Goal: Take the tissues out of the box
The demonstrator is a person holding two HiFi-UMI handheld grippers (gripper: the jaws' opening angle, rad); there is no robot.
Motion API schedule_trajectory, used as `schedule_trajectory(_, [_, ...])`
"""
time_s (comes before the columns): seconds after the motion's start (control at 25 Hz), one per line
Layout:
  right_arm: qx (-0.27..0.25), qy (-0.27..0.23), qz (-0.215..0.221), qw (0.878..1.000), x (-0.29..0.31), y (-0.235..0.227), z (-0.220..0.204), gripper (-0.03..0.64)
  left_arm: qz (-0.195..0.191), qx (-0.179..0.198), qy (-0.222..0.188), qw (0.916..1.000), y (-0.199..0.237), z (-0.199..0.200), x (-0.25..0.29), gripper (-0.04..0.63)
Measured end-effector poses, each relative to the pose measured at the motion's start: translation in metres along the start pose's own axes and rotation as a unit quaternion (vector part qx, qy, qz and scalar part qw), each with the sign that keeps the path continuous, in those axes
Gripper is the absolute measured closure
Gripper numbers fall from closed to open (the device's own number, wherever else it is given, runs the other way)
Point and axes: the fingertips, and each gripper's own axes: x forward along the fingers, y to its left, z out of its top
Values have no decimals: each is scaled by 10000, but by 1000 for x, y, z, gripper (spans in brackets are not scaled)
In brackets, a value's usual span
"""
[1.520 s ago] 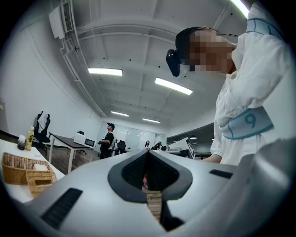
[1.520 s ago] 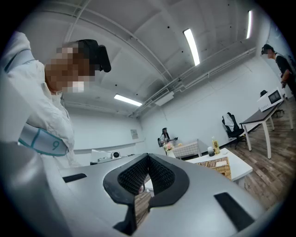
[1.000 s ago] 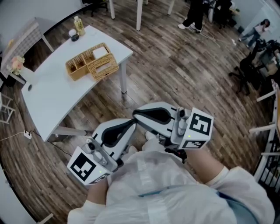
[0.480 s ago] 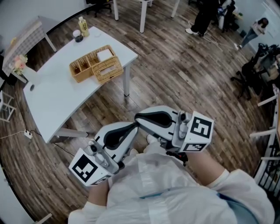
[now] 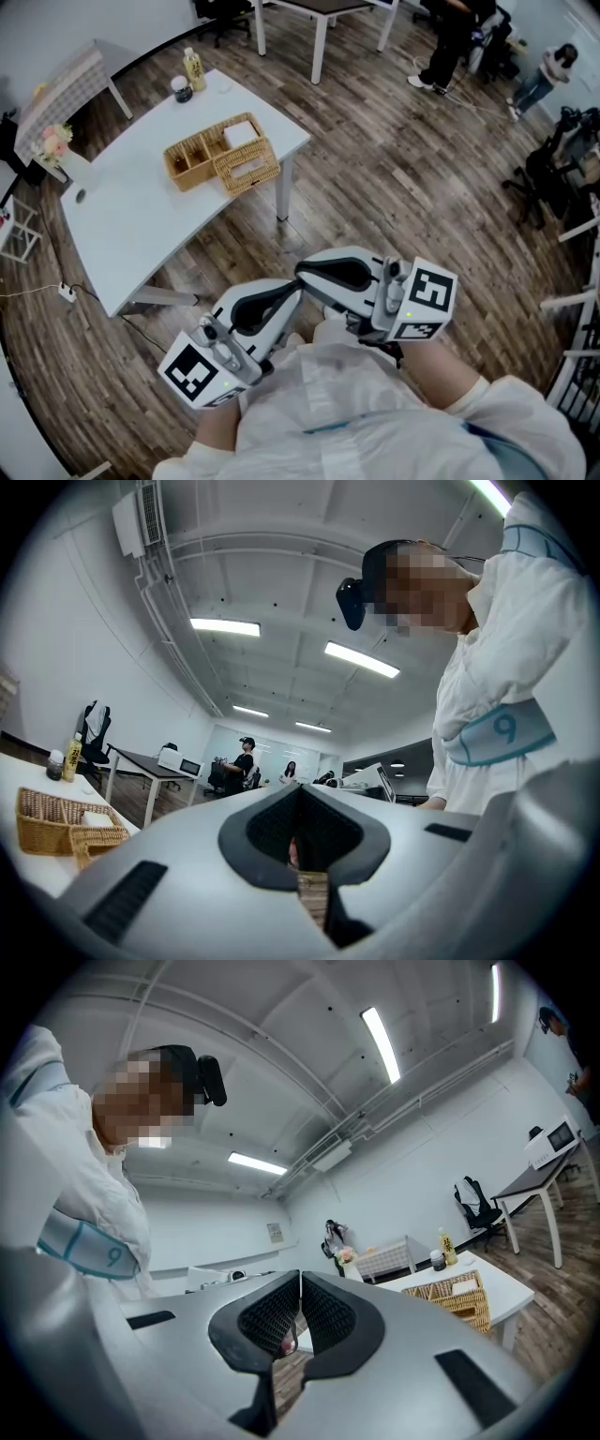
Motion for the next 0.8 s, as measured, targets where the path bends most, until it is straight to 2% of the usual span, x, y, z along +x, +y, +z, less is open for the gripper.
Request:
schedule_trajectory(0.36, [63,20,73,10000,21,-9,-3,583,138,-40,-139,9998,20,4,-11,594])
schedule_trajectory(0.8, [250,10,368,9990,59,-71,6,583,478,-107,-236,9985,92,11,5,594])
